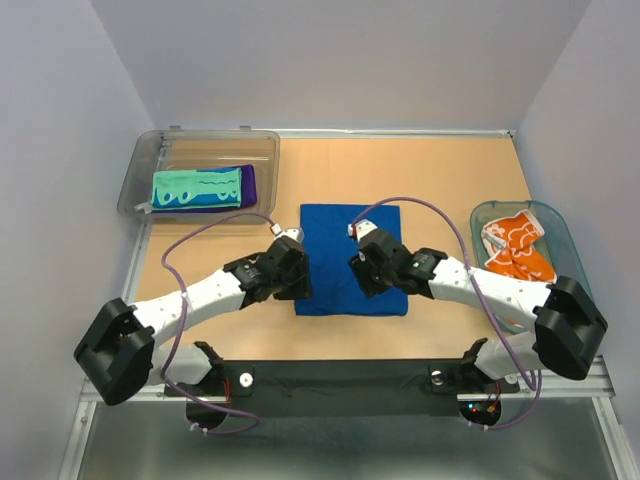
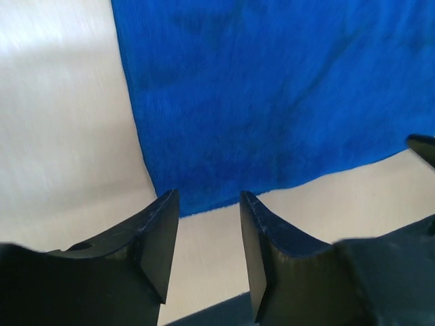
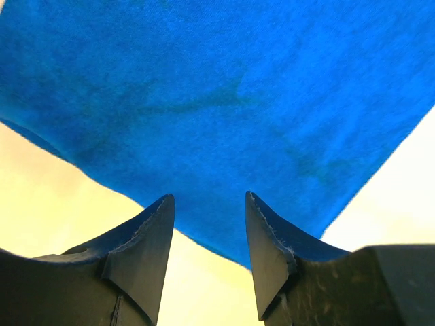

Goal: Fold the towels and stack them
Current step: Fold the towel

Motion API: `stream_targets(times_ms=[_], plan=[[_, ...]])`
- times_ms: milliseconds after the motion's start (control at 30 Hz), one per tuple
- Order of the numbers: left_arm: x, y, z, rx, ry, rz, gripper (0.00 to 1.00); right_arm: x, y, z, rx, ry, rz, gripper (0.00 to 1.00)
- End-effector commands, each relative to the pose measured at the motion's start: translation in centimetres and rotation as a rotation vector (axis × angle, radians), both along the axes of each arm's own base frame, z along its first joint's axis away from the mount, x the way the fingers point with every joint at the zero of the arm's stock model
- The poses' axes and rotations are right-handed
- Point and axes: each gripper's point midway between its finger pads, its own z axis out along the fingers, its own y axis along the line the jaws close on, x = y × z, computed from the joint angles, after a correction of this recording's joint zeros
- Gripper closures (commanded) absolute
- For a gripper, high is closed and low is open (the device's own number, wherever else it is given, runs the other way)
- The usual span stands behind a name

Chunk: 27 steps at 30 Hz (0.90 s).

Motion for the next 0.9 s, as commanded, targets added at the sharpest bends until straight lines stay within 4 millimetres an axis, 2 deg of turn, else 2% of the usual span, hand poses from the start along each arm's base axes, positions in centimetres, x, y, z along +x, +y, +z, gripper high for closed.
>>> stream_targets(times_ms=[0,133,267,433,533,733,867], plan=[[-2.5,0.1,-2.8,0.045,0.123,0.035,0.5,-0.8,1.3,-0.1,0.082,0.064,-0.059,0.49],[-3.2,0.1,-4.2,0.083,0.161,0.042,0.54,-1.0,0.9,-0.7,0.099,0.085,-0.14,0.49],[-3.4,0.5,-5.5,0.137,0.178,0.051,0.6,-1.1,-0.3,-2.1,0.068,0.094,-0.207,0.49],[-4.0,1.6,-7.0,0.248,0.21,0.052,0.67,-2.5,-2.0,-5.0,0.03,0.17,-0.282,0.51],[-4.3,2.6,-6.8,0.314,0.222,0.06,0.71,-3.3,-3.1,-6.1,0.026,0.212,-0.335,0.51],[-4.0,5.2,-4.9,0.455,0.206,0.088,0.77,-2.6,-6.8,-6.6,0.035,0.258,-0.5,0.51],[-5.0,4.5,-4.5,0.405,0.243,0.053,0.75,-2.3,-7.5,-5.7,0.027,0.246,-0.508,0.5]])
